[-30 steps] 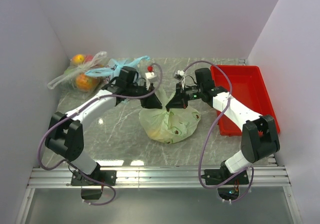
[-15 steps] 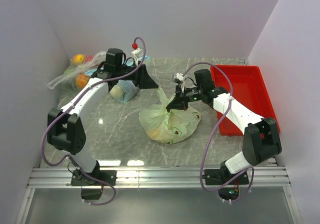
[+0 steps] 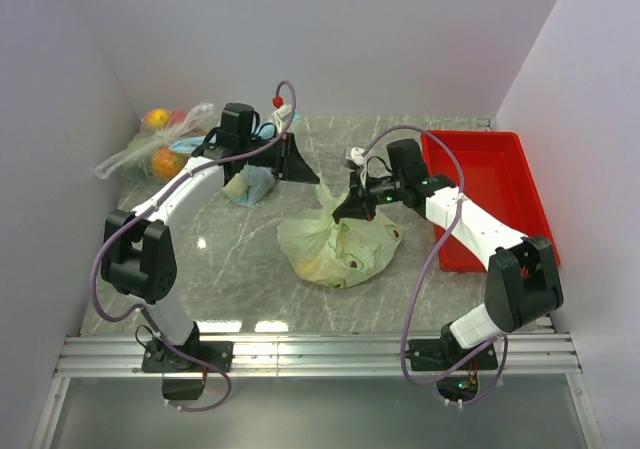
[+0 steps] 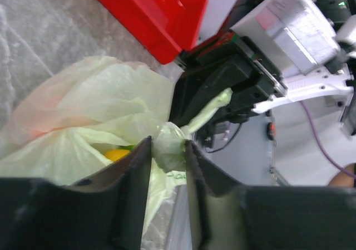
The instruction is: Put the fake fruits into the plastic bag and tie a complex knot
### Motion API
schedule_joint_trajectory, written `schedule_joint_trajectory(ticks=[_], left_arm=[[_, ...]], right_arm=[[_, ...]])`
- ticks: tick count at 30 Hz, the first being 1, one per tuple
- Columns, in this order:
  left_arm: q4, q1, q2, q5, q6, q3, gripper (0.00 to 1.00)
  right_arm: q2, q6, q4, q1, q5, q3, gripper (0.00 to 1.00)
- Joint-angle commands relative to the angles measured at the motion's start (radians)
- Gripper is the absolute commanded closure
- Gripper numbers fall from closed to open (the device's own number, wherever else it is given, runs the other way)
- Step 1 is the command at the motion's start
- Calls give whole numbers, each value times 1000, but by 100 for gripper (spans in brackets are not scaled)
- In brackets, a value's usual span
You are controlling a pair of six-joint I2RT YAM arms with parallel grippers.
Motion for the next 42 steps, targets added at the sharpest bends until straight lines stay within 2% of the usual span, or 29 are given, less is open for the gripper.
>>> schedule_joint_trajectory(ticks=[1, 2, 3, 5, 6, 7, 8, 9, 10, 13, 20, 21, 23, 24, 26, 27, 31, 33, 35, 38, 42], left_arm=[[60, -4, -23, 99, -17, -14, 75], [82, -4, -34, 112, -22, -21, 93], [158, -9, -49, 128, -28, -37, 99], [207, -21, -118, 128, -8, -86, 100], [159, -49, -158, 119, 30, -94, 100], [84, -94, -170, 70, 158, -88, 100], [17, -95, -176, 39, 220, -81, 100], [-37, -148, -181, 12, 269, -78, 100], [-105, -174, -183, -65, 324, -87, 100], [-121, -299, -186, -203, 369, -135, 100], [-49, -461, -118, -531, 329, -245, 99], [-49, -474, -95, -627, 331, -258, 99], [-38, -492, -72, -731, 317, -287, 100], [-38, -492, -46, -837, 294, -298, 100], [-36, -497, -20, -948, 277, -301, 100], [-32, -497, 7, -1061, 245, -301, 100], [5, -468, 54, -1237, 178, -304, 100], [54, -423, 61, -1269, 161, -310, 100], [68, -368, 72, -1234, 161, -296, 100], [109, -305, 54, -1139, 187, -288, 100], [148, -265, -14, -988, 300, -320, 100]], right_arm=[[-39, -11, 40, 7, 40, -2, 100], [-30, -8, 45, 5, 46, -2, 100], [-24, -2, 50, 5, 71, -1, 100], [-12, 46, 86, 7, 91, -4, 100], [-9, 72, 103, 7, 117, -9, 100], [-9, 125, 141, 5, 129, -19, 100], [-10, 158, 161, 5, 149, -24, 100], [-13, 196, 188, 5, 163, -32, 100], [-29, 266, 241, 8, 204, -53, 100], [-62, 372, 345, 22, 296, -107, 100], [-144, 512, 436, 34, 423, -174, 100], [-154, 523, 444, 36, 440, -185, 100], [-185, 554, 439, 36, 482, -191, 100], [-194, 571, 429, 35, 496, -196, 100], [-222, 586, 412, 34, 532, -203, 100], [-231, 607, 407, 34, 533, -216, 100], [-262, 687, 375, 33, 488, -225, 100], [-265, 756, 360, 33, 462, -231, 100], [-266, 796, 360, 33, 450, -239, 100], [-263, 877, 376, 30, 433, -248, 100], [-250, 1006, 404, 13, 450, -254, 100]])
